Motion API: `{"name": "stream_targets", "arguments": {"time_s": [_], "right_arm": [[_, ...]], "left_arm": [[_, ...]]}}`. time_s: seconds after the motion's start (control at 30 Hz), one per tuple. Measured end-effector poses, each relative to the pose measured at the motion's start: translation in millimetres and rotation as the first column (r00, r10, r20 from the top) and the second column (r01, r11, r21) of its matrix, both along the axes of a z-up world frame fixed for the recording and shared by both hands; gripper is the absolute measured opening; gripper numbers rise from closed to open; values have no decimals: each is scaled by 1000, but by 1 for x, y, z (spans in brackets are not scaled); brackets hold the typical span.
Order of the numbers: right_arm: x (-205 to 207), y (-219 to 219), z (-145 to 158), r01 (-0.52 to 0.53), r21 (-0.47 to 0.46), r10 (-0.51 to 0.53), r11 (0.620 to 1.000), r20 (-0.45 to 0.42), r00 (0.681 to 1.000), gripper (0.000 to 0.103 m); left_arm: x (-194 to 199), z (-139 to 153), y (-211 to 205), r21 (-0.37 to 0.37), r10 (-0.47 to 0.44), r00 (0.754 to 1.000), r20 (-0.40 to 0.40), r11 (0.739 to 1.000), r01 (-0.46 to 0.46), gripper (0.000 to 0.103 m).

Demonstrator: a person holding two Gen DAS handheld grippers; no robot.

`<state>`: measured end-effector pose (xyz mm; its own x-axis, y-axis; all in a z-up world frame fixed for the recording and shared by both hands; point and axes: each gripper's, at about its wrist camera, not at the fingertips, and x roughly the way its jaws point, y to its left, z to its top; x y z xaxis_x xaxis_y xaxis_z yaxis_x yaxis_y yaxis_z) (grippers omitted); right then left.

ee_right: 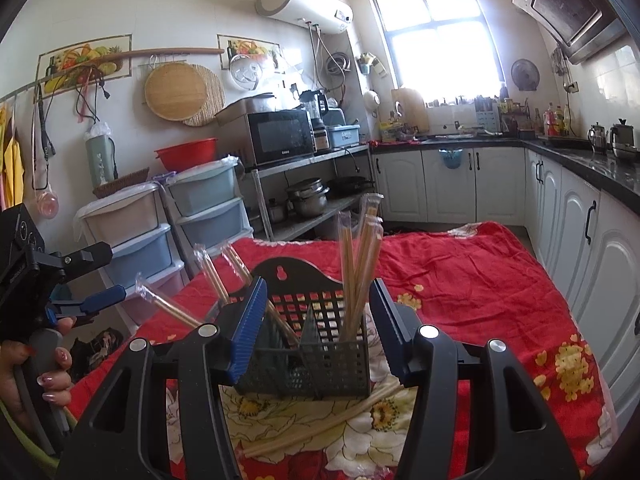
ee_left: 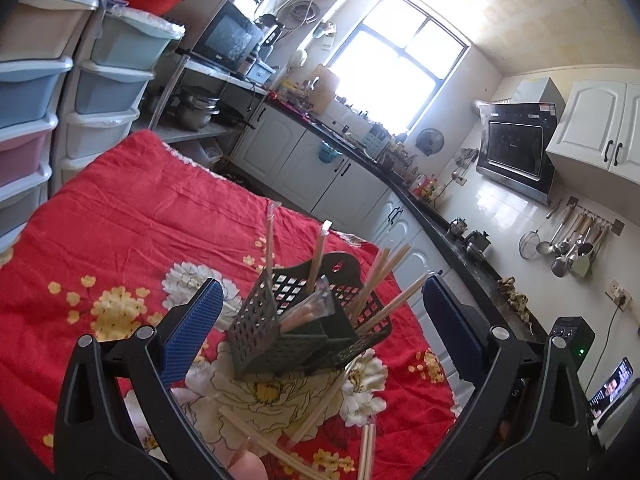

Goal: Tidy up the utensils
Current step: 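Withdraw both open grippers from the caddy and move down to the chopstick pile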

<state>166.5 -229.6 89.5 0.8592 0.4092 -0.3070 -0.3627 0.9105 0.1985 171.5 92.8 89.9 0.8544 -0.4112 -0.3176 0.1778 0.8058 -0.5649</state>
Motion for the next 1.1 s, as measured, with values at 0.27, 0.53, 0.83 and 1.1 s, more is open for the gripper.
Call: {"name": "stream_targets", "arguments": {"time_s": [0.27,0.53,0.83,1.1], "right_arm": [[1,-2,-15,1,-19,-2,1000,-55,999,51],[-3,-1,-29,-6,-47,1,999,-108,994,51],[-8,-3,-51,-11,-79,-4,997,-181,983,51],[-13,-3,-71,-26,-112,-1,993,-235,972,51]], "left_arm": [[-3,-14,4,-8,4,999,-42,1000,-5,92],[-4,-30,2,-9,-5,996,-90,1000,4,92],[-5,-52,-10,15,-41,987,-154,999,43,92],[-8,-73,-19,38,-59,975,-215,997,69,92]]}}
